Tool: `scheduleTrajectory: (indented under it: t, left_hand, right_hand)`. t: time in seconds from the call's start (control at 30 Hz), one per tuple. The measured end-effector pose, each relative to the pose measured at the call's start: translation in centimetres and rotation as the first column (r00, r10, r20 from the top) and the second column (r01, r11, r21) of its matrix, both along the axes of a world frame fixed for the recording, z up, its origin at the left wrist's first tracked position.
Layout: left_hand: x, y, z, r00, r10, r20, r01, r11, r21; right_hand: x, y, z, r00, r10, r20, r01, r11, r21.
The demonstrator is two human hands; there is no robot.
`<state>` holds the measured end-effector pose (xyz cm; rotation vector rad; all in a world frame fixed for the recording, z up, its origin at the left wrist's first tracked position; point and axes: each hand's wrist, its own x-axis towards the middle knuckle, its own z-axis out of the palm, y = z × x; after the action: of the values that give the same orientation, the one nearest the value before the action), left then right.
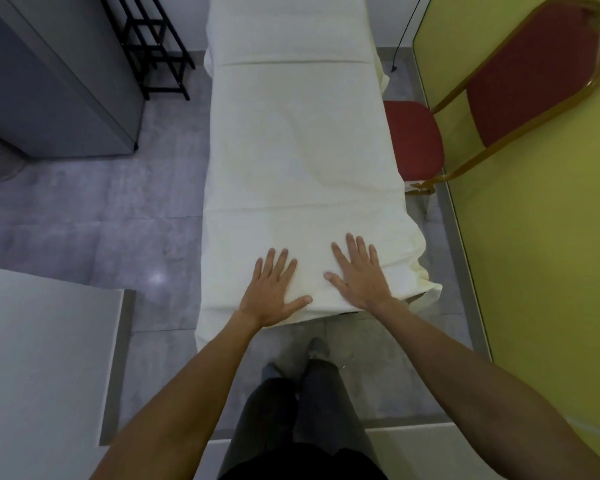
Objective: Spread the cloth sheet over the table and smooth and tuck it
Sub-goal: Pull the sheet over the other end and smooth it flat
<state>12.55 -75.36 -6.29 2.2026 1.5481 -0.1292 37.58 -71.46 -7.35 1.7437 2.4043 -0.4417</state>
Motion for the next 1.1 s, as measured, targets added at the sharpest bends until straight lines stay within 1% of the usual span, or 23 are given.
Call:
scheduleTrajectory:
  t: [0.07,0.13,0.2,0.27,0.33,0.37,0.57,0.83,0.9,1.0,1.03,1.1]
  left_hand:
    - [-0.1,-0.3,-0.8,0.998,-0.054,-0.033,0.055,0.998,0.035]
    - [-0.4,-0.7,-1.5,0.989,-0.135,-0.067,0.142,0.984,0.109]
    - [-0.7,-0.9,-1.9,0.975,-0.203,-0.095,0.215,0.967,0.137]
    - [-0.7,-0.9,-1.8,0.966,-0.226,-0.122,0.241,0.961,0.132]
    - [-0.6,-0.9,-1.3,0.964,-0.232,-0.132,0.248,0.962,0.117]
    - [-0.6,-1.0,-1.1,0.962,-0.238,-0.138,0.254,0.96,0.116]
    - [-0.5,-1.3,1.3,0.958,-0.249,-0.141,0.263,0.961,0.089]
    - [-0.5,-2.2,3.1,0.958,-0.269,-0.102,0.28,0.953,0.112]
    - [-0.6,-2.6,2.6,0.958,-0.269,-0.1,0.277,0.957,0.083]
    - [-0.7,-3.3,1.3,0.949,-0.283,-0.139,0.289,0.957,0.027]
    - [-0.6,-3.5,1.0,0.95,-0.277,-0.143,0.28,0.96,-0.003]
    - [-0.2,-4.1,0.8,0.958,-0.245,-0.151,0.247,0.969,-0.004]
  right_hand:
    - [0.1,-0.4,-0.4,1.0,0.011,-0.027,-0.009,0.998,0.057]
    - [0.0,-0.6,-0.4,0.994,0.022,-0.106,-0.009,0.992,0.124]
    - [0.2,-1.8,-0.3,0.983,0.078,-0.169,-0.05,0.985,0.164]
    - [1.0,-3.7,0.0,0.964,0.218,-0.154,-0.19,0.965,0.18]
    - [1.9,-5.1,0.3,0.925,0.369,-0.093,-0.353,0.922,0.157]
    - [2.3,-5.5,0.3,0.91,0.409,-0.071,-0.396,0.906,0.147]
    - [2.6,-5.9,2.3,0.913,0.405,-0.049,-0.393,0.907,0.152]
    - [2.8,-7.2,4.0,0.922,0.385,-0.036,-0.369,0.904,0.216]
    - [2.9,-7.3,3.4,0.924,0.382,-0.024,-0.373,0.913,0.167]
    - [3.1,-7.1,2.6,0.929,0.369,0.031,-0.37,0.927,0.06]
    - [3.1,-7.0,2.4,0.933,0.358,0.026,-0.359,0.933,0.032]
    - [2.9,-7.2,2.5,0.94,0.34,0.023,-0.34,0.94,-0.02]
